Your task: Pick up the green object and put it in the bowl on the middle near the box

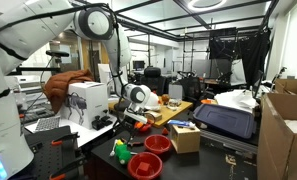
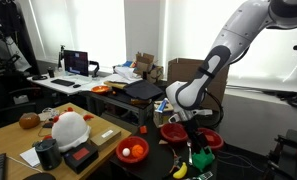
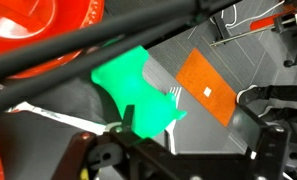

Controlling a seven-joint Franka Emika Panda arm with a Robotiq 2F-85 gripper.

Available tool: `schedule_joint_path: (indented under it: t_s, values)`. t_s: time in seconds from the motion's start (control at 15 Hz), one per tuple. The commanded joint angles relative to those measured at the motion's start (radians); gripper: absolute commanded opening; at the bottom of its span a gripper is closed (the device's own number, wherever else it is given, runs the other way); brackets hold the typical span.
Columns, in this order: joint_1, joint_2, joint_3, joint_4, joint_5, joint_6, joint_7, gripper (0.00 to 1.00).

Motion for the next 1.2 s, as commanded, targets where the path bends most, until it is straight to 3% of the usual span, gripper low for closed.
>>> schedule_joint_path:
  t_s: [0.0,0.2,0.87,1.13]
  values:
    - [0.014,0.01,-0.028,0.005,-0.015,0.101,0.009,1.0]
    - [0.019,0.025,-0.049,-0.004,-0.028,0.171,0.019,1.0]
    - [0.008,0.046,-0.077,-0.02,-0.026,0.155,0.023,1.0]
    - [0.023,0.051,-0.096,-0.047,-0.046,0.224,0.051,1.0]
